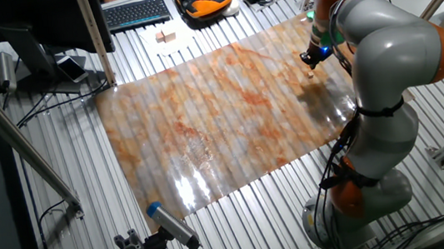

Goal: Pick up the small block on the left and move it to the right

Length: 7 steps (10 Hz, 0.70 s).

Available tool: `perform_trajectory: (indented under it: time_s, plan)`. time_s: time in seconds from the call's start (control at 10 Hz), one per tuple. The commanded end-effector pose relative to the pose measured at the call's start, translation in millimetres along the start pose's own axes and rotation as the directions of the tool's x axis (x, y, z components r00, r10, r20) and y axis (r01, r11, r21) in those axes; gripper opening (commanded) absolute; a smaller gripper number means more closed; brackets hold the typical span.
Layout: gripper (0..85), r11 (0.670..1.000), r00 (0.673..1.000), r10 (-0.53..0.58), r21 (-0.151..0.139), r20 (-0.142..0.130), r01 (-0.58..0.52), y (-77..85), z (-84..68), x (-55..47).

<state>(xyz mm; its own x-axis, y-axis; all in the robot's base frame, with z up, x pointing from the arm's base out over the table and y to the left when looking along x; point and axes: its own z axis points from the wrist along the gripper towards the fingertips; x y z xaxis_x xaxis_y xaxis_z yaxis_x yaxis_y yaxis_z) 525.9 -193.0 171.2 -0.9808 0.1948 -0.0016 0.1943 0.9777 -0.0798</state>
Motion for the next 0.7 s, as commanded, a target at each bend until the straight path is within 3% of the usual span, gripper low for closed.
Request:
perform_trajectory:
  time_s: [0.0,0.4,0.6]
  plan:
    - [0.0,1.000,1.000,0.001,-0.007,0.001,-0.001,0.1,0.1,0.0]
    - [0.0,0.999,0.999,-0.026,0.033,0.025,0.025,0.1,0.1,0.0]
    - [0.0,0.999,0.999,-0.026,0.033,0.023,0.025,0.1,0.1,0.0]
